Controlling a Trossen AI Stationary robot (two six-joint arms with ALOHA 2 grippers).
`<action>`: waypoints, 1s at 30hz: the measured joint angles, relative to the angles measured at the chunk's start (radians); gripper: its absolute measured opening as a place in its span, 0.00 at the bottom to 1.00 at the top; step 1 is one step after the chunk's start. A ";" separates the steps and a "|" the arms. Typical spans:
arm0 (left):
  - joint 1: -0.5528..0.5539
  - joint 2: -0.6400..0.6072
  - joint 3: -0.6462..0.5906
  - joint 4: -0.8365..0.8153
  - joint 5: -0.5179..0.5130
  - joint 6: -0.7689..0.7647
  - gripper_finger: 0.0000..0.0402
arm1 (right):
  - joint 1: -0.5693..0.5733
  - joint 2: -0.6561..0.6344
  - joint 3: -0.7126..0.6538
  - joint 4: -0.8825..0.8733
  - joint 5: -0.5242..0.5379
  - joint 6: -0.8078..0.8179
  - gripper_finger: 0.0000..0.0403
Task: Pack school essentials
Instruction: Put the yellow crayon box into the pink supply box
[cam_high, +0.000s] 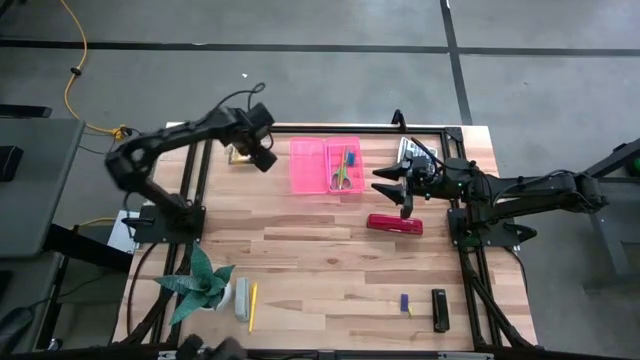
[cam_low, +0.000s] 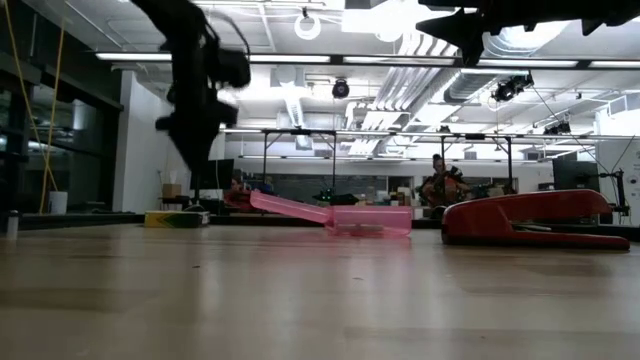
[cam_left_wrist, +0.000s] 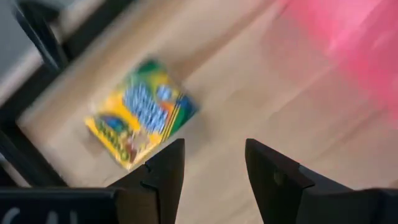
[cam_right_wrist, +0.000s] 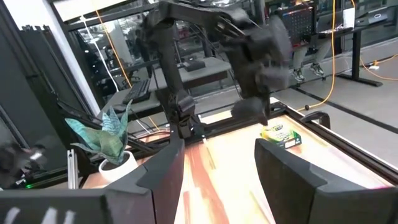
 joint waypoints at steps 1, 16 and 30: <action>0.022 0.038 -0.001 -0.012 0.001 0.016 0.40 | 0.000 0.000 0.000 -0.001 0.000 0.000 0.47; 0.095 0.313 0.000 0.039 -0.095 0.204 0.40 | 0.000 0.000 0.000 -0.004 0.045 0.021 0.47; 0.083 0.329 0.001 0.048 -0.171 0.321 0.10 | 0.000 0.000 0.000 -0.004 0.048 0.026 0.47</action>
